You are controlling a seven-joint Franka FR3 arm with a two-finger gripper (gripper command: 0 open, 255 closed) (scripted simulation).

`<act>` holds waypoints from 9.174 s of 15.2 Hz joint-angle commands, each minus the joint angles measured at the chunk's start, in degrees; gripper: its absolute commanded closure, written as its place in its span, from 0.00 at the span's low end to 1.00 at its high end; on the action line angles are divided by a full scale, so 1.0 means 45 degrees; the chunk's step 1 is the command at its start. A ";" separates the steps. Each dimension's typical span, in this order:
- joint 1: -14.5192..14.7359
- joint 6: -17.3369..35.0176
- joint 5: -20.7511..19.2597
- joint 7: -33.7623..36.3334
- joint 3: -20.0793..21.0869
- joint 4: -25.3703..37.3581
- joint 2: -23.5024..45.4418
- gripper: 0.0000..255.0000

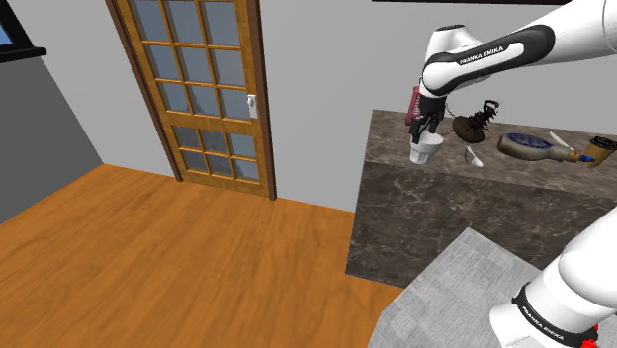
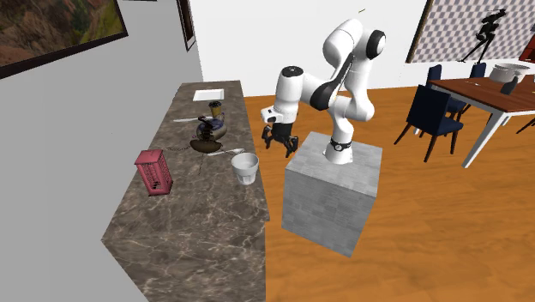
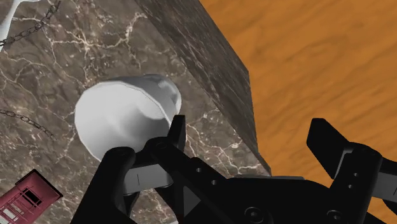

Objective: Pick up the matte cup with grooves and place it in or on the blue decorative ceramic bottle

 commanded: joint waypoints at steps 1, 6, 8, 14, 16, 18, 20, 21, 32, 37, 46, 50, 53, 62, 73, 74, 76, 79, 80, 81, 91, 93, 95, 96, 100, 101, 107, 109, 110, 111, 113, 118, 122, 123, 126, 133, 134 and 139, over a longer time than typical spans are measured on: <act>-0.0150 0.0298 -0.0041 -0.0248 -0.0183 0.0681 0.0969 0.00; -0.0541 0.0762 -0.0007 -0.0810 -0.0522 0.2503 0.3233 0.00; -0.0623 0.0954 0.0012 -0.0890 -0.0563 0.2712 0.3628 0.00; -0.0735 0.1864 0.0041 -0.0914 -0.0604 0.2322 0.4138 0.00; -0.0746 0.1951 0.0044 -0.0916 -0.0607 0.2288 0.4190 0.00; -0.0746 0.1950 0.0044 -0.0916 -0.0607 0.2289 0.4191 0.00; -0.0746 0.1950 0.0044 -0.0916 -0.0607 0.2289 0.4191 0.00; -0.0746 0.1950 0.0044 -0.0916 -0.0607 0.2289 0.4191 0.00; -0.0746 0.1950 0.0044 -0.0916 -0.0607 0.2289 0.4191 1.00; -0.0719 0.1192 0.0040 -0.1008 -0.0609 0.2652 0.3787 1.00; -0.0677 -0.0203 0.0047 -0.1183 -0.0605 0.3483 0.3207 1.00; -0.0661 -0.0835 0.0056 -0.1267 -0.0600 0.3928 0.3012 1.00; -0.0651 -0.1314 0.0065 -0.1331 -0.0597 0.4293 0.2893 1.00; -0.0628 -0.2779 0.0106 -0.1540 -0.0586 0.5560 0.2679 1.00; -0.0623 -0.4649 0.0184 -0.1833 -0.0584 0.7505 0.2735 1.00; -0.0624 -0.4810 0.0192 -0.1860 -0.0584 0.7691 0.2757 1.00; -0.0932 -0.4694 0.0202 -0.2401 -0.0824 0.7474 0.2562 1.00; -0.1403 -0.4550 0.0236 -0.3238 -0.1195 0.7276 0.2367 1.00; -0.1561 -0.4510 0.0255 -0.3524 -0.1323 0.7242 0.2328 1.00; -0.1720 -0.4473 0.0278 -0.3813 -0.1452 0.7226 0.2302 1.00; -0.3432 -0.4320 0.0824 -0.6872 -0.2760 0.7972 0.2790 1.00; -0.3819 -0.4350 0.1024 -0.7516 -0.3009 0.8331 0.3060 1.00; -0.4230 -0.4408 0.1261 -0.8168 -0.3248 0.8769 0.3391 1.00; -0.4446 -0.4449 0.1394 -0.8496 -0.3362 0.9020 0.3580 1.00; -0.5408 -0.4716 0.2020 -0.9806 -0.3764 1.0258 0.4503 1.00; -0.5681 -0.4814 0.2199 -1.0130 -0.3843 1.0635 0.4777 1.00; -0.7656 -0.5801 0.3454 -1.1957 -0.4133 1.3728 0.6888 1.00; -0.8518 -0.6383 0.3945 -1.2481 -0.4122 1.5290 0.7860 1.00; -0.9026 -0.6771 0.4209 -1.2712 -0.4077 1.6284 0.8450 1.00; -0.9314 -0.7006 0.4343 -1.2813 -0.4031 1.6872 0.8788 1.00; -0.9060 -0.6397 0.4204 -1.2807 -0.4071 1.5892 0.8432 1.00; -0.8613 -0.5135 0.3982 -1.2774 -0.4141 1.4032 0.7857 1.00; -0.8376 -0.4269 0.3872 -1.2742 -0.4163 1.2881 0.7581 1.00; -0.8328 -0.4066 0.3852 -1.2734 -0.4166 1.2624 0.7530 1.00; -0.8204 -0.3479 0.3805 -1.2713 -0.4168 1.1913 0.7411 1.00; -0.8059 -0.2623 0.3771 -1.2689 -0.4159 1.0951 0.7315 1.00; -0.8060 -0.2623 0.3771 -1.2689 -0.4159 1.0951 0.7315 1.00; -0.8061 -0.2624 0.3772 -1.2691 -0.4159 1.0953 0.7317 0.00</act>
